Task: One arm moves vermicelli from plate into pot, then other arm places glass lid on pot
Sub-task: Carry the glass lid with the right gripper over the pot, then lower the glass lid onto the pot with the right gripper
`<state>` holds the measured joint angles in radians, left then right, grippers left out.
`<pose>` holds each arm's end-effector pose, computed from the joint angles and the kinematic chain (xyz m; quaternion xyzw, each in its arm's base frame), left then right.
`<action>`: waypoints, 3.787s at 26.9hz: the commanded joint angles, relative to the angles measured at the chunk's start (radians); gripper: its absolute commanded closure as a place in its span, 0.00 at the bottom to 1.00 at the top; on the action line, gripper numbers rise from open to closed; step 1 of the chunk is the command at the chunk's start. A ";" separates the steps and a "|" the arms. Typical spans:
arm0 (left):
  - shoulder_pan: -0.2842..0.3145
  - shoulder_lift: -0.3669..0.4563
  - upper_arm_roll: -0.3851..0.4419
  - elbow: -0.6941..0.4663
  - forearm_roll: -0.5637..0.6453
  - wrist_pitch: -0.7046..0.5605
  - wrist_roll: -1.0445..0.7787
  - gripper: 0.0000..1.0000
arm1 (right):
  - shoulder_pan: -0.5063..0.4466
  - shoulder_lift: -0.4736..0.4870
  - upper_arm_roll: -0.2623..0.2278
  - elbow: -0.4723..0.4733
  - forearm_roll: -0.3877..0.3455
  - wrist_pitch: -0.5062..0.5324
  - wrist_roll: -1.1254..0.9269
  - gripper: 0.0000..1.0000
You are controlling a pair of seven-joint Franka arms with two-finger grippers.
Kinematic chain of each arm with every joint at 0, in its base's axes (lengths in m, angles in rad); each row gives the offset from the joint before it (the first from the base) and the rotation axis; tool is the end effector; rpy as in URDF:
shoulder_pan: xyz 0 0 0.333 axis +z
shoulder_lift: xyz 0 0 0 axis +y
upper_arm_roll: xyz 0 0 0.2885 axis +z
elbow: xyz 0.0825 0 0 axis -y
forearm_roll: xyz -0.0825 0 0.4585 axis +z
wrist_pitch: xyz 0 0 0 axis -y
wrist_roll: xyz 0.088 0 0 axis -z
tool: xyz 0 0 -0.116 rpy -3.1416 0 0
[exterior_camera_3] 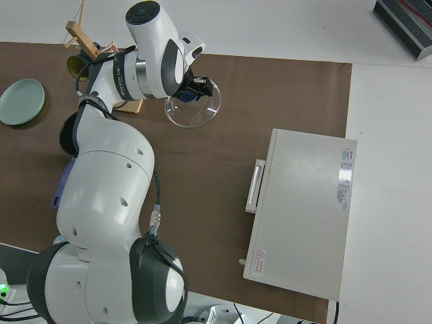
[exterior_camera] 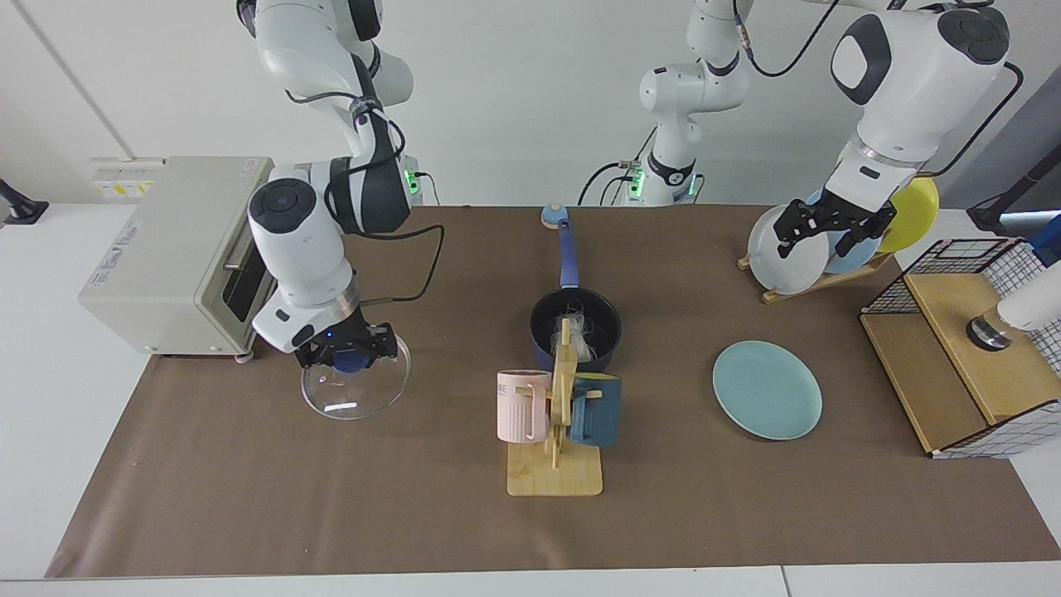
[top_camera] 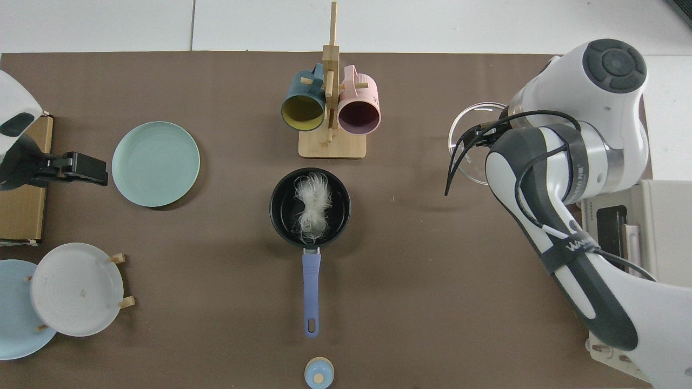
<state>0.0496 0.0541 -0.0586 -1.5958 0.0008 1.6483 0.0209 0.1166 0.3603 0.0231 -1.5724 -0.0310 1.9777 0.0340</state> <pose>0.6493 -0.0050 0.5465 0.9999 -0.0149 -0.0007 0.0012 0.7235 0.0980 0.3769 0.9980 0.0578 0.0234 0.0083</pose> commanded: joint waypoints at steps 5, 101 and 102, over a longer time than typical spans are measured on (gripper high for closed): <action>-0.020 -0.033 0.014 -0.029 -0.008 -0.038 0.010 0.00 | -0.003 -0.302 0.060 -0.385 0.017 0.058 0.085 1.00; -0.016 -0.040 0.011 -0.019 -0.008 -0.027 0.011 0.00 | 0.262 0.276 0.382 0.216 -0.271 0.018 1.166 1.00; -0.016 -0.040 0.011 -0.019 -0.008 -0.027 0.011 0.00 | 0.261 0.276 0.383 0.215 -0.277 0.018 1.166 1.00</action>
<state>0.0423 0.0362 -0.0584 -1.5964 0.0008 1.6310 0.0209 0.3749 0.6172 0.4000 -1.3780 -0.2695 2.0106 1.1628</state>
